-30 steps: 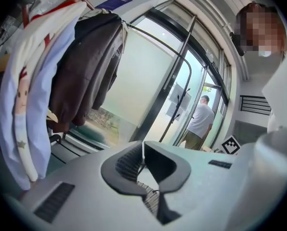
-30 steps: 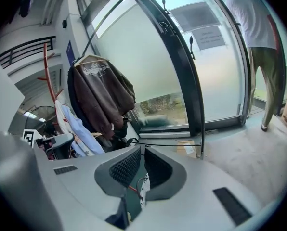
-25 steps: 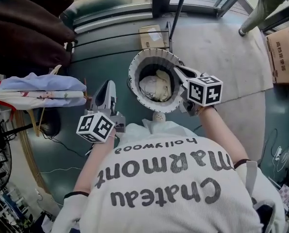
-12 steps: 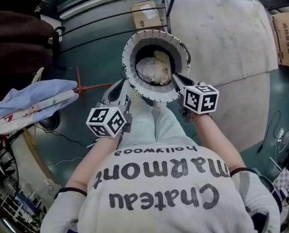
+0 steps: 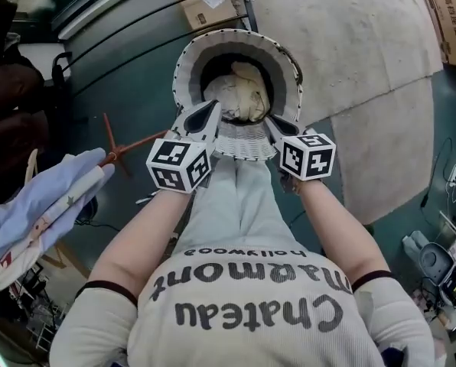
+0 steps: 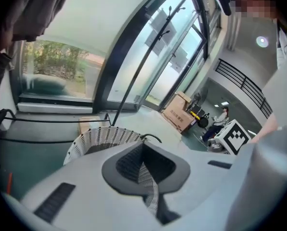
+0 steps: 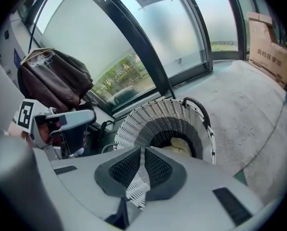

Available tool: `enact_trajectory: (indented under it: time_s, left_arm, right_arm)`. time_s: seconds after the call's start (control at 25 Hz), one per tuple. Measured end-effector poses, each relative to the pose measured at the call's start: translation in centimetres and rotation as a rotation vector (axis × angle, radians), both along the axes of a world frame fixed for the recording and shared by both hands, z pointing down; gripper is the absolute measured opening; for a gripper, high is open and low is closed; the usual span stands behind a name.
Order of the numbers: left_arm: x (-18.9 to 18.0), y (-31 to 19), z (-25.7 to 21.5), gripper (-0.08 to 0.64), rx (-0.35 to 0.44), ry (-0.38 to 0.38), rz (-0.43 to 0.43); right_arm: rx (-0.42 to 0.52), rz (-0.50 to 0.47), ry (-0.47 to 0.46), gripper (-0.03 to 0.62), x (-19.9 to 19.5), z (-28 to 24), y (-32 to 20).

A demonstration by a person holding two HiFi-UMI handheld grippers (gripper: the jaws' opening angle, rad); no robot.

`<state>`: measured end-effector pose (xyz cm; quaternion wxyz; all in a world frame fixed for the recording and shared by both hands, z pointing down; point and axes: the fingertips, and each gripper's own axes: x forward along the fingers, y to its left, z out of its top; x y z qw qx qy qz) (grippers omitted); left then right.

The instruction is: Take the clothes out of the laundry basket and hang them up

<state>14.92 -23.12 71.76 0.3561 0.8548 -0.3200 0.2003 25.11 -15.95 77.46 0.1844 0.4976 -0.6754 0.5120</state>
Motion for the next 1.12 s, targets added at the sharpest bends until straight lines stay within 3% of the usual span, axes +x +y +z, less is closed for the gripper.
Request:
enact_trajectory:
  time_s: [0.2,0.52,0.68,0.76,0.8,0.92,1.12]
  left_arm:
    - [2.7,-1.8,5.0,0.009,0.048,0.027,0.069]
    - [4.4,-1.5,14.6,0.009,-0.035,0.0,0.056]
    - [5.5,-2.5,17.1,0.009,-0.031,0.041,0.032]
    - [5.7,-3.0,17.6,0.009,-0.02,0.062,0.035]
    - [5.9,-3.1,17.7,0.009,-0.008,0.065,0.05]
    - [6.1,-2.9,18.1,0.009,0.013,0.07,0.072]
    - [6.3,-2.9,18.0,0.009,0.09,0.081,0.095]
  right_arm:
    - [0.001,0.046,0.009,0.049,-0.6,5.6,-0.7]
    - [-0.042,0.058,0.062,0.049,-1.5,17.1,-2.2]
    - [-0.107,0.051,0.045,0.051,-2.0,22.6,-2.0]
    - [-0.126,0.037,0.04,0.079,-2.4,25.0,-2.0]
    - [-0.137,0.022,0.046,0.132,-2.5,26.2,-2.0]
    - [-0.177,-0.015,0.086,0.144,-2.4,30.0,-1.5]
    - [-0.238,-0.089,0.114,0.23,-2.8,34.8,-0.6]
